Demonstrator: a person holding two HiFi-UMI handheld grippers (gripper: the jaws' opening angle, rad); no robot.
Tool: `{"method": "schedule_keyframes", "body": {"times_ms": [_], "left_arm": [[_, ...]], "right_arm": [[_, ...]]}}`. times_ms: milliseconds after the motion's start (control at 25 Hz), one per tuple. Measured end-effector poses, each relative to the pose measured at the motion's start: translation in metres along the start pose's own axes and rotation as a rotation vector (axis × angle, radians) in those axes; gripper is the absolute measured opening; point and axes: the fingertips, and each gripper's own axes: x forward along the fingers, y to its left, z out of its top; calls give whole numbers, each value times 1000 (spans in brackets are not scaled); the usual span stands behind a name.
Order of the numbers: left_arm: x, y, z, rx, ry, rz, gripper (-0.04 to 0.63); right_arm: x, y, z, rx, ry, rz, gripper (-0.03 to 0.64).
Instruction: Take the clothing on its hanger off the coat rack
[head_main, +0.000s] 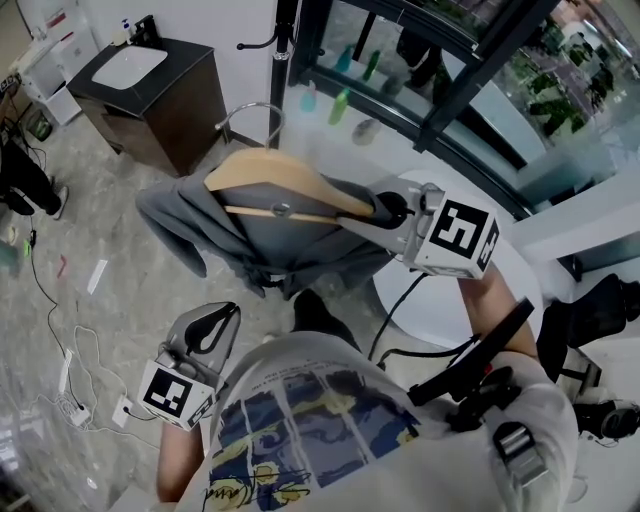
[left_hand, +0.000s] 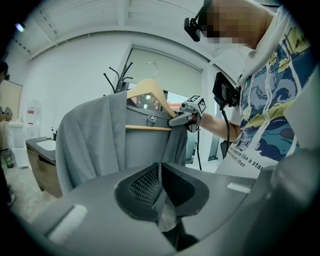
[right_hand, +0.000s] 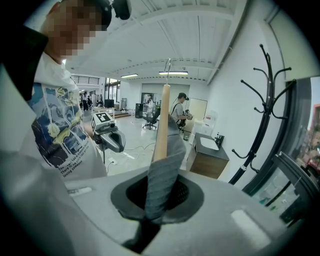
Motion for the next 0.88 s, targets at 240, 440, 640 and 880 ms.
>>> {"method": "schedule_keyframes", "body": {"times_ms": [240,440,640,880], "left_arm": [[6,-1,-1,-6,-3,1,23],[4,0,-2,-7,-2,-3,23],[-1,4,-2,-10,-3,0,23],[-4,7,-4,-16,-5,-1,23]], "right_arm": [[2,0,-3,-3,1,19,11],[5,3,-2,-9,3,21,11],[10,6,1,-13,7,27,11],[16,6,3,-10,6,28,11]]}}
